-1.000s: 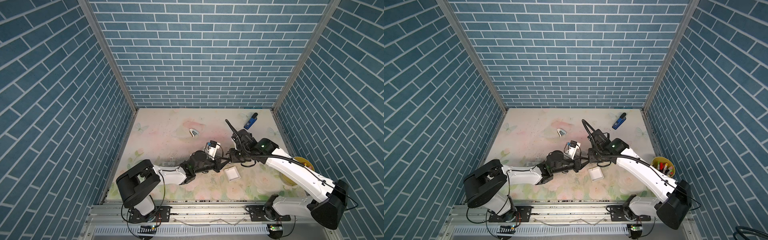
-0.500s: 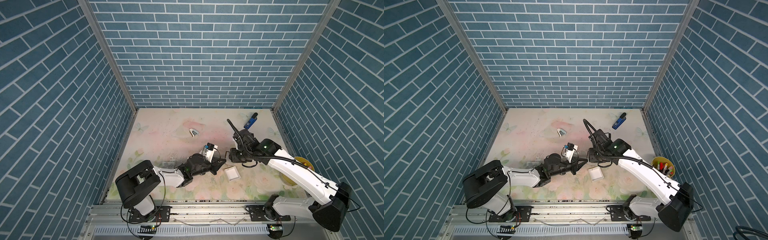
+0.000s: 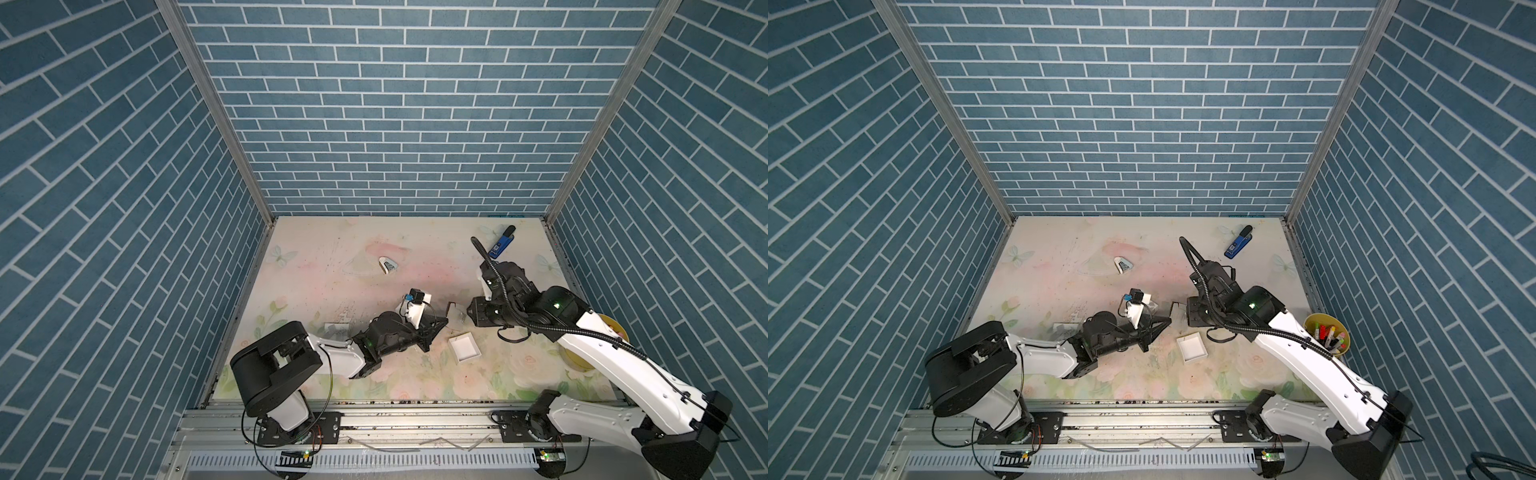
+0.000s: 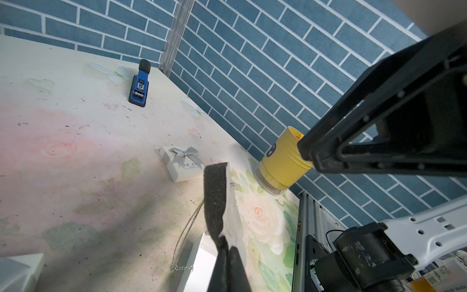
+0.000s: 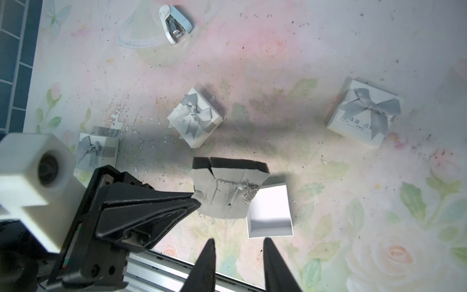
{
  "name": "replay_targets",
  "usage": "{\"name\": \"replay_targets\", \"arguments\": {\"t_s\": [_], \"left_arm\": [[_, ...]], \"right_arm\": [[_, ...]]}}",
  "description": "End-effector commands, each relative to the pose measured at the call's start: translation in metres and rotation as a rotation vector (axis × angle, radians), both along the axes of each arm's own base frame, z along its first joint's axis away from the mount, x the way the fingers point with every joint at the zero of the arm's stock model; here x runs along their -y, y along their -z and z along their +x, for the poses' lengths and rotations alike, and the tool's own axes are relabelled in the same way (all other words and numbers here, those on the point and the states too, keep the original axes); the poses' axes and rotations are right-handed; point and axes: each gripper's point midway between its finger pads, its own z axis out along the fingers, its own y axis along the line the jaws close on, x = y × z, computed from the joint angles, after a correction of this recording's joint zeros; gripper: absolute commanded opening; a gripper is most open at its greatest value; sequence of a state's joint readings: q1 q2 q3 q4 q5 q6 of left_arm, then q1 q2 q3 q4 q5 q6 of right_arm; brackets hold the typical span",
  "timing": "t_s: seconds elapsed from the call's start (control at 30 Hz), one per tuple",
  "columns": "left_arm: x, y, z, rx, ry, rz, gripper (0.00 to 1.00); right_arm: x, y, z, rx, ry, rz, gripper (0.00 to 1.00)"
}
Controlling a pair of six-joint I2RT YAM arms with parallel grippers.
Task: Take the necklace out of the lift-off lid jewelry box
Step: Take out the inner lining from the jewelry box, then pick up the necklace from the inner lining.
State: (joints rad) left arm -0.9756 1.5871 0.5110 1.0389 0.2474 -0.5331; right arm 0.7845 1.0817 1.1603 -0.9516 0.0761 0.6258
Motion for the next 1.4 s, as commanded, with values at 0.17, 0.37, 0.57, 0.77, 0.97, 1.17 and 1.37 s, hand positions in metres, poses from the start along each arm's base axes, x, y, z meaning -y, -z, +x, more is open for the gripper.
{"name": "replay_targets", "arguments": {"t_s": [0.17,0.37,0.57,0.77,0.97,1.17,1.37], "left_arm": [[-0.012,-0.041,-0.006,0.143,-0.004,-0.010,0.00],[-0.021,-0.069,-0.010,0.205,-0.012,-0.014,0.00],[-0.025,-0.105,-0.016,0.259,0.001,-0.033,0.00],[-0.030,-0.138,-0.023,0.304,0.016,-0.051,0.00],[-0.036,-0.156,-0.027,0.330,0.017,-0.070,0.00],[-0.035,-0.167,-0.030,0.338,0.032,-0.098,0.00],[-0.035,-0.178,-0.034,0.344,0.047,-0.123,0.00]], "right_arm": [[0.027,-0.008,-0.003,0.181,-0.036,-0.033,0.33],[0.026,-0.017,-0.007,0.287,-0.110,0.011,0.35],[0.013,-0.026,-0.009,0.385,-0.224,0.055,0.38],[-0.007,-0.036,-0.017,0.524,-0.386,0.126,0.39],[-0.014,-0.043,-0.020,0.583,-0.432,0.170,0.39],[-0.031,-0.046,-0.022,0.579,-0.499,0.213,0.39],[-0.042,-0.046,-0.017,0.593,-0.531,0.217,0.39]]}}
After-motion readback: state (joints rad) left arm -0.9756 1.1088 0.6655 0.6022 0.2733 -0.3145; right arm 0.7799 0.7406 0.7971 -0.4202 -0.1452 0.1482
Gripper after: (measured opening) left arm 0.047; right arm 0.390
